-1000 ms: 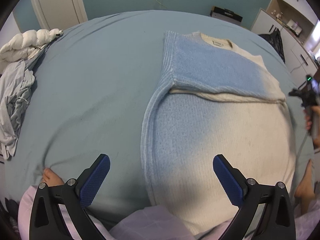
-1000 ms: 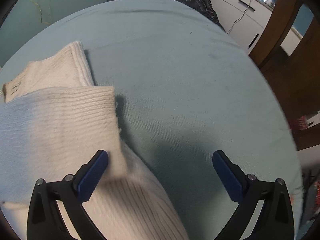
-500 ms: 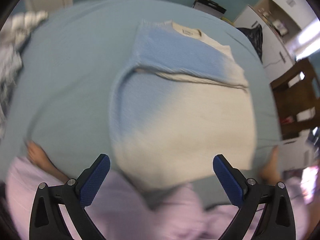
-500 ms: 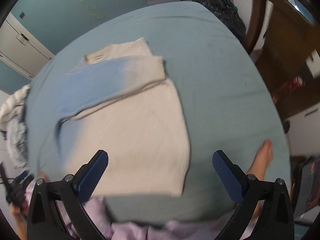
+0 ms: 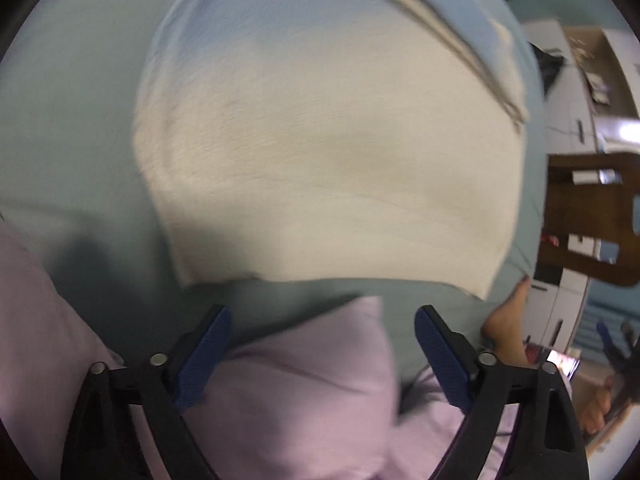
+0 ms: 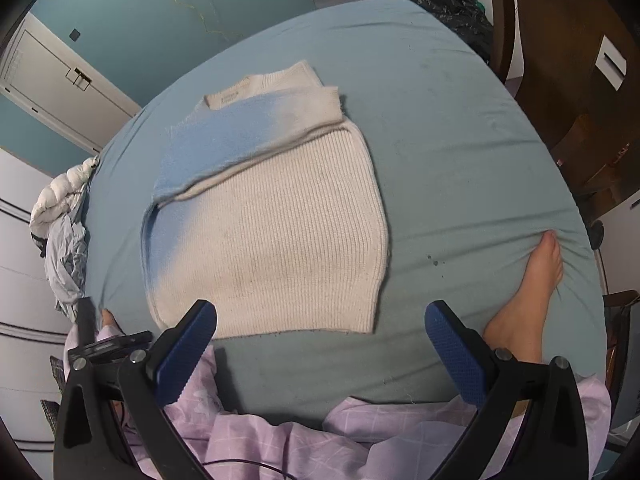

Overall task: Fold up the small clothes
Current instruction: 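Move both tools down to the cream hem of the sweater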

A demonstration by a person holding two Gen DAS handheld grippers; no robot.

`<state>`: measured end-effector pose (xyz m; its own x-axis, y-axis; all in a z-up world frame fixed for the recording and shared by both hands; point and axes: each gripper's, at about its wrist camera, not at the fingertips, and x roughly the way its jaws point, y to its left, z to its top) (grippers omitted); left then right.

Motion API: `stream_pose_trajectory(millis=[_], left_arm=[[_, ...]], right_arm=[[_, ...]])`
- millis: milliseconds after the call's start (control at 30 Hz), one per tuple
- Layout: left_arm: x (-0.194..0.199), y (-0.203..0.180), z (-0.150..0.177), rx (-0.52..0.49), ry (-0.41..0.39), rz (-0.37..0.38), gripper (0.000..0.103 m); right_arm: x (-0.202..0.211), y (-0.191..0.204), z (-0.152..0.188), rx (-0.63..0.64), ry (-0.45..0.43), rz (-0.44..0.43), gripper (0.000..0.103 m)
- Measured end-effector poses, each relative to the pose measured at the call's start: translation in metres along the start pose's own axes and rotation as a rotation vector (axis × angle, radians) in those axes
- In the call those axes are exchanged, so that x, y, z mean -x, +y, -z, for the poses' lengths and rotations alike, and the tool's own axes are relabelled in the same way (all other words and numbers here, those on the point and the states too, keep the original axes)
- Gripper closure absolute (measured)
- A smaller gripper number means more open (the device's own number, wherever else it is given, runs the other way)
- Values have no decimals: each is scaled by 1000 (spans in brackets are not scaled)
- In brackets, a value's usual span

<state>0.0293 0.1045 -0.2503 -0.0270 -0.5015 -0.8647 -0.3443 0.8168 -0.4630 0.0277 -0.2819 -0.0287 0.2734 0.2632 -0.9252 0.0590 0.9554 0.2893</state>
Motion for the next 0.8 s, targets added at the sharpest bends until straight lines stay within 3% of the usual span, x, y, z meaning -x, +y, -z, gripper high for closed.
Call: stream_pose_trajectory(millis=[167, 300, 333, 467, 600, 800], left_arm=[[-5, 25, -10, -17, -20, -81, 18], [2, 80, -31, 188, -49, -18, 18], [0, 87, -33, 199, -39, -25, 18], [-4, 80, -31, 112, -21, -62, 19], [-16, 58, -27, 0, -14, -176, 19], [-23, 42, -26, -24, -39, -319, 24]], right_arm=[[-15, -9, 3, 39, 72, 43, 1], [-43, -10, 4, 49, 150, 63, 1], [-48, -10, -1, 47, 157, 62, 1], [-59, -13, -7, 36, 178, 62, 1], [-69, -15, -11, 38, 202, 68, 1], [-96, -17, -7, 44, 265, 88, 1]])
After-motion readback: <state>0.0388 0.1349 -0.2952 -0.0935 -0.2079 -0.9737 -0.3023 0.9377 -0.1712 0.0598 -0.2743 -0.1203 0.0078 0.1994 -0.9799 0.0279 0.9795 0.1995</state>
